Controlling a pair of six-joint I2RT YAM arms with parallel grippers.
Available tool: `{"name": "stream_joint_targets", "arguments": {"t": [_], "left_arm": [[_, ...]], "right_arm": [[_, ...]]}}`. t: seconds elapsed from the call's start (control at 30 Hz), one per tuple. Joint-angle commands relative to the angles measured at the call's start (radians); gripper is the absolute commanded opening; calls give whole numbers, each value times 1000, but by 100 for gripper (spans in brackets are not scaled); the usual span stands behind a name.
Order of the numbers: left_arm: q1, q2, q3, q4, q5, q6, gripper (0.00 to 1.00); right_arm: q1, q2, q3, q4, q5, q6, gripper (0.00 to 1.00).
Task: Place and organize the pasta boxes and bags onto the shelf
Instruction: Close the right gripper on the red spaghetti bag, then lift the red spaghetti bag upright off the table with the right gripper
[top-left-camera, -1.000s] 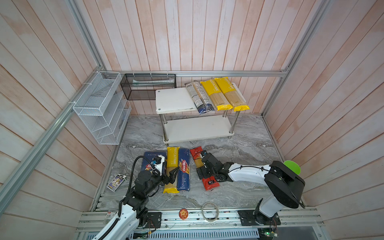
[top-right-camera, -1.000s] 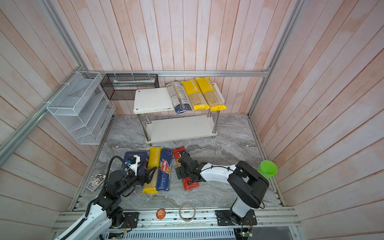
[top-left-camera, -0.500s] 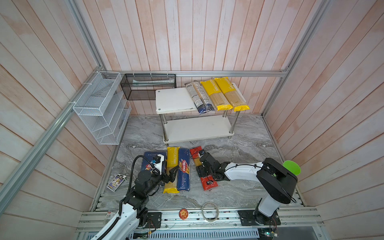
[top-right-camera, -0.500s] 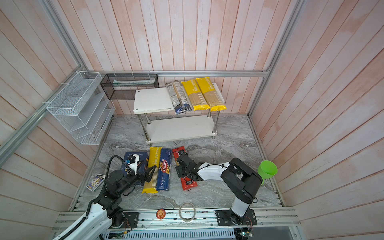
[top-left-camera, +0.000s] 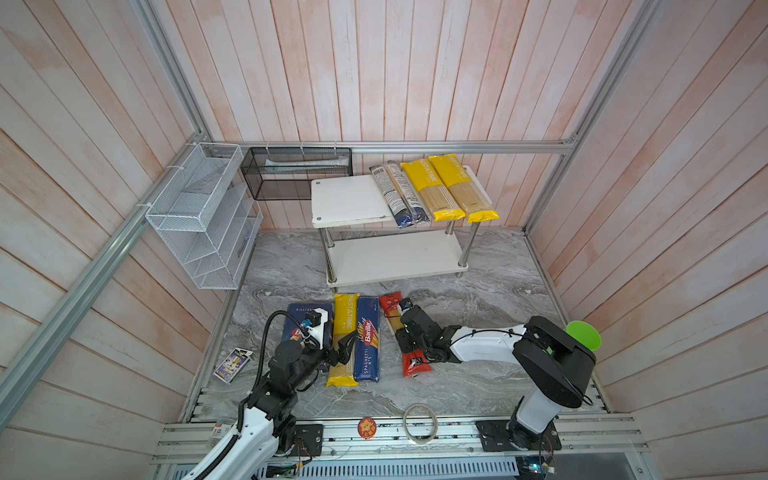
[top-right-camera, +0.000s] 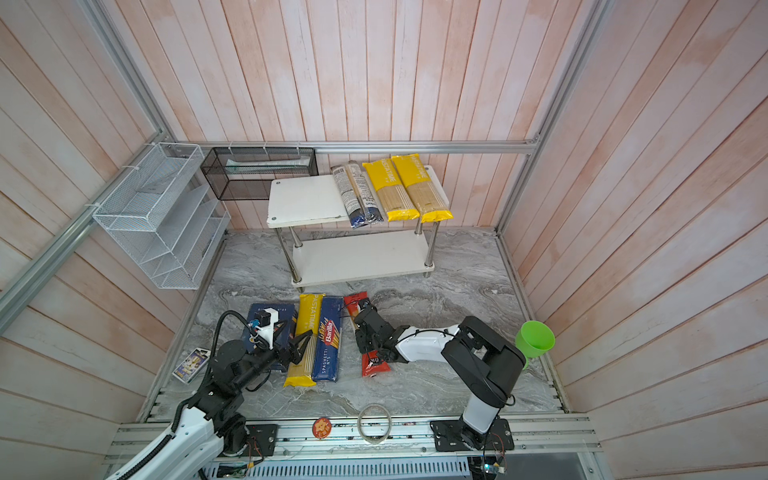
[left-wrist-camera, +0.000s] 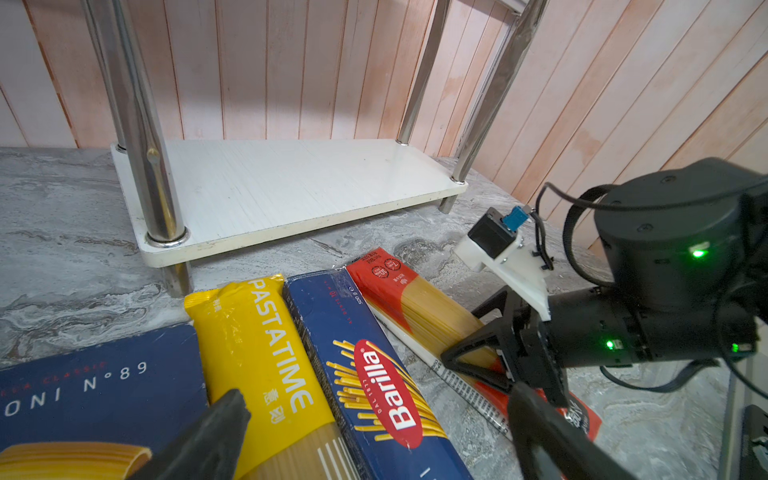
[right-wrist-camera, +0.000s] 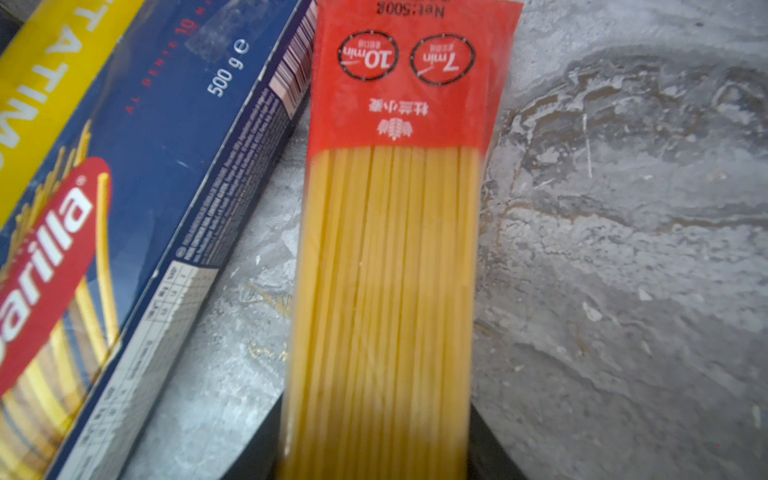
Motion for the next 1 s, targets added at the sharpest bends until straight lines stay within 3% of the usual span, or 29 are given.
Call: {"name": "stream_joint_targets", "arguments": {"t": [0.0, 0.43, 0.8, 0.97], "left_arm": [[1, 0, -2, 18, 4, -7, 100], [1, 8, -1, 23, 2, -10, 100], [0, 18, -3, 26, -16, -15, 100], [0, 30, 3, 21, -47, -25, 100]], "right_arm": [[11, -52, -36, -6, -21, 16, 40], [12, -224, -49, -14, -23, 12, 25], [16, -340, 52, -102, -107, -14, 22], [58, -363, 120, -140, -89, -28, 22]]}}
